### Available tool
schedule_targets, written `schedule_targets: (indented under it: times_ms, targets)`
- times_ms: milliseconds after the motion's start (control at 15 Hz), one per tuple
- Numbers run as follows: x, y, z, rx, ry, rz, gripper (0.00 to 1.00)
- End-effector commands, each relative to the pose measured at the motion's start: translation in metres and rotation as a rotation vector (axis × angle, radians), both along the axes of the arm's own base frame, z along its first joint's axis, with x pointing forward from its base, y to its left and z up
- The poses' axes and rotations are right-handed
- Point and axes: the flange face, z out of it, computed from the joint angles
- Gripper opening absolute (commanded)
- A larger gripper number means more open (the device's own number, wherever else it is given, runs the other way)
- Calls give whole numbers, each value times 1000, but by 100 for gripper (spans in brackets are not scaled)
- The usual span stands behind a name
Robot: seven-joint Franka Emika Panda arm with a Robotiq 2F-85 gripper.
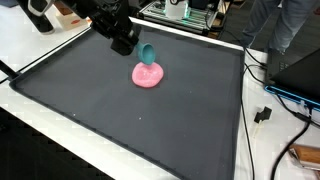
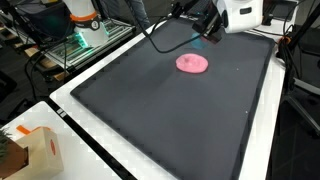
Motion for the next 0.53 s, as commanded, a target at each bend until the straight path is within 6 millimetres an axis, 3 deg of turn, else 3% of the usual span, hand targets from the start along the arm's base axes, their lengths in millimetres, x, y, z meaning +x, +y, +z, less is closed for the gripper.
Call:
schedule_targets:
  times_ms: [0,467]
  targets:
    - [-9,7,23,-109,-31,-11,25]
    - [-26,23,81,-221,-159,11,25]
